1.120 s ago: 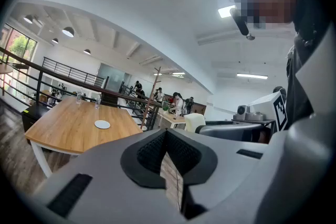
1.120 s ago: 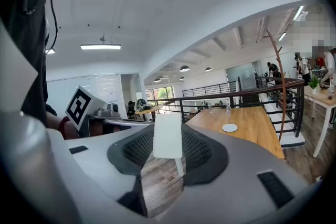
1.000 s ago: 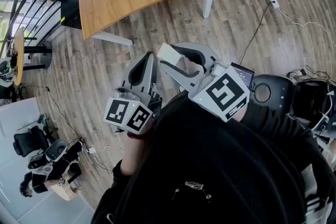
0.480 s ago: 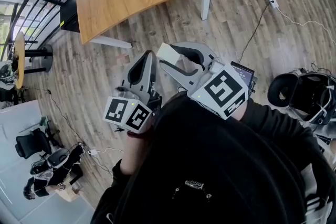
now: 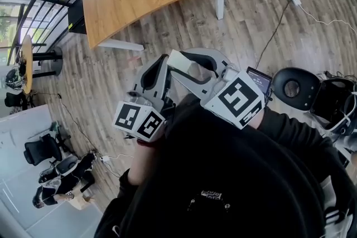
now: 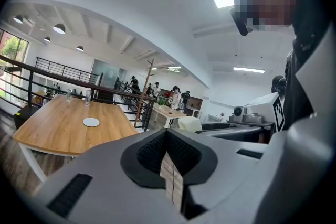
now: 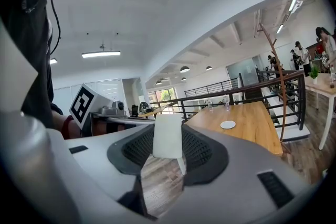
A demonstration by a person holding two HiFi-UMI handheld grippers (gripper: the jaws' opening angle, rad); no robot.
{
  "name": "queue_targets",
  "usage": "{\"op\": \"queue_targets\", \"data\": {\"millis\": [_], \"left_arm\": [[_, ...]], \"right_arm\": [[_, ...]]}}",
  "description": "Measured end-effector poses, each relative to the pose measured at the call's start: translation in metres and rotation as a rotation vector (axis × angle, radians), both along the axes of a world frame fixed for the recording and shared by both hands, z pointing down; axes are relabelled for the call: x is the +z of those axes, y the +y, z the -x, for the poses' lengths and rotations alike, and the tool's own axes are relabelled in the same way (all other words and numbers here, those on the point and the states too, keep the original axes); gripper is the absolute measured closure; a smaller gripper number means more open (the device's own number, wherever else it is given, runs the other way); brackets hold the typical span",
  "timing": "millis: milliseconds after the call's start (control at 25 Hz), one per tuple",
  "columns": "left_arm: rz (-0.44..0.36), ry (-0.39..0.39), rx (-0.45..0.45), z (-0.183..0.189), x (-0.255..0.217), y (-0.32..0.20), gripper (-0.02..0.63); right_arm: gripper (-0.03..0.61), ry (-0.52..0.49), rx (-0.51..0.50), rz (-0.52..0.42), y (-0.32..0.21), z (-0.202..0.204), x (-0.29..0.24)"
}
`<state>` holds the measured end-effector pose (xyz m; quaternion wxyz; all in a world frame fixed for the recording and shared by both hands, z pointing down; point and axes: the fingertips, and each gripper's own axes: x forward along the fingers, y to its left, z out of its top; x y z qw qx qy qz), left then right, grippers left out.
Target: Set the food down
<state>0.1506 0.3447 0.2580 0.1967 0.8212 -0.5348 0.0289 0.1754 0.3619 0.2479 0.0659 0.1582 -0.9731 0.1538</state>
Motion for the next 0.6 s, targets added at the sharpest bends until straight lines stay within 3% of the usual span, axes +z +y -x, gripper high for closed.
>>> {"op": "queue_targets", "data": {"millis": [600], "left_arm": [[0.013, 0.054, 0.037, -0.007, 0.015, -0.027, 0.611]], "right_arm": [[0.405, 0.024, 0.029, 0.004, -0.025, -0.003, 0.013]]}}
